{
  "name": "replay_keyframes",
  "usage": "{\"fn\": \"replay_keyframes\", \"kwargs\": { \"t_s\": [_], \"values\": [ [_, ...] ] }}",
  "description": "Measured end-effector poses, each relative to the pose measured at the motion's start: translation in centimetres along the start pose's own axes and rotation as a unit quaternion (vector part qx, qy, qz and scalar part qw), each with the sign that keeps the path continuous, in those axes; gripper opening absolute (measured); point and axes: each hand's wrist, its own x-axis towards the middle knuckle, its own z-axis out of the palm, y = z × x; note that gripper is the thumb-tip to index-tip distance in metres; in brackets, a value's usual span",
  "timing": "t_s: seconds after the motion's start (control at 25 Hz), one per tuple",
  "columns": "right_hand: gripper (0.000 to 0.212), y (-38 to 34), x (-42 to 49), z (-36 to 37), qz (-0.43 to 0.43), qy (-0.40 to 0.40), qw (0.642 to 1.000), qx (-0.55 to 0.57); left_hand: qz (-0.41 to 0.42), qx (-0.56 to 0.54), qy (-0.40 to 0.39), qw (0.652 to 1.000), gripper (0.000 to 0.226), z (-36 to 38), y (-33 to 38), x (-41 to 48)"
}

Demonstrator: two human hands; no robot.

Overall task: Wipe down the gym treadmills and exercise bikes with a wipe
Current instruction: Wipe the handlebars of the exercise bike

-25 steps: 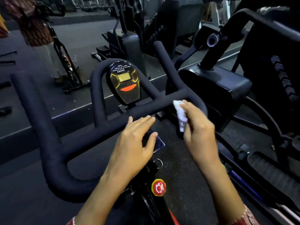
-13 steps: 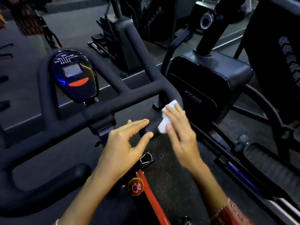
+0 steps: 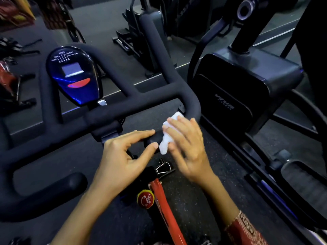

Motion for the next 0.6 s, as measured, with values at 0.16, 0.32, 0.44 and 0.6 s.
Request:
{"fn": "replay_keyframes", "kwargs": {
  "t_s": [0.16,0.32,0.44,0.6],
  "values": [
    [0.036,1.3,1.3,-1.8,0.096,0.016,0.99,0.098,0.015,0.025,-0.013,0.999,0.03,0.2,0.4,0.8],
    [0.033,2.6,1.8,-3.2,0.038,-0.058,0.99,0.12,0.063,0.057,-0.046,0.995,0.035,1.1,0.5,3.6],
    [0.031,4.5,4.7,-3.9,0.138,-0.078,0.973,0.165,0.066,0.102,-0.037,0.992,0.034,2.0,0.1,6.1],
    [0.042,5.8,7.9,-3.7,0.181,-0.147,0.966,0.109,0.071,0.193,-0.035,0.978,0.046,3.3,-0.5,9.8]
  ]
}}
